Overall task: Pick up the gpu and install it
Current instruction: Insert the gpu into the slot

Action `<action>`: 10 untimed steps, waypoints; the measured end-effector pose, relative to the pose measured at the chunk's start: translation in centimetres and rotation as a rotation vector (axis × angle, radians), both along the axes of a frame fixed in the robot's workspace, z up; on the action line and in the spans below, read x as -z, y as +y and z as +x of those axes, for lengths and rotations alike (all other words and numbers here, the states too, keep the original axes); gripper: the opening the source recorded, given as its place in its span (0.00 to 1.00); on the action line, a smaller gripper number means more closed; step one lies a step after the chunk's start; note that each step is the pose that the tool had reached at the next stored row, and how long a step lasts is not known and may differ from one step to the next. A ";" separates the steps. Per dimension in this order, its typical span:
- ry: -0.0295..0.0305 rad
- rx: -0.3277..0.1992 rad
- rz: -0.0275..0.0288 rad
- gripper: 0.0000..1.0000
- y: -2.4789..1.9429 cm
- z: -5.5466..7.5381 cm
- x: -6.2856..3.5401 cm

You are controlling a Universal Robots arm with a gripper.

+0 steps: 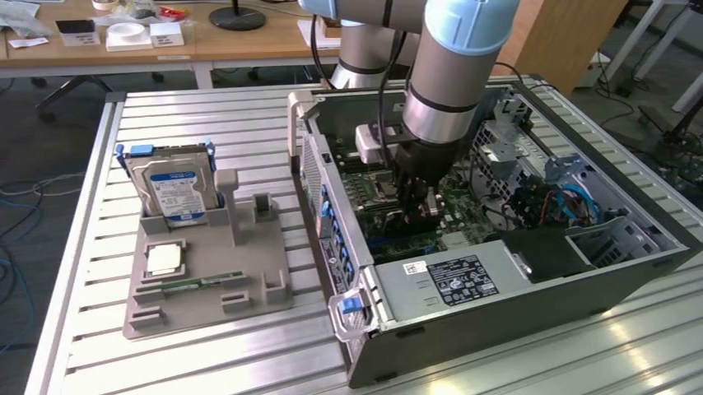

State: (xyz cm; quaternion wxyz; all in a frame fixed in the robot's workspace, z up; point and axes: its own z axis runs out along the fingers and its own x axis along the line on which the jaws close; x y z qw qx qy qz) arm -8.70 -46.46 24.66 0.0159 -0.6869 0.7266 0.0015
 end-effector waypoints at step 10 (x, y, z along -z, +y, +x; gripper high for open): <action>-0.0008 0.000 0.0000 0.27 0.00 0.0 0.05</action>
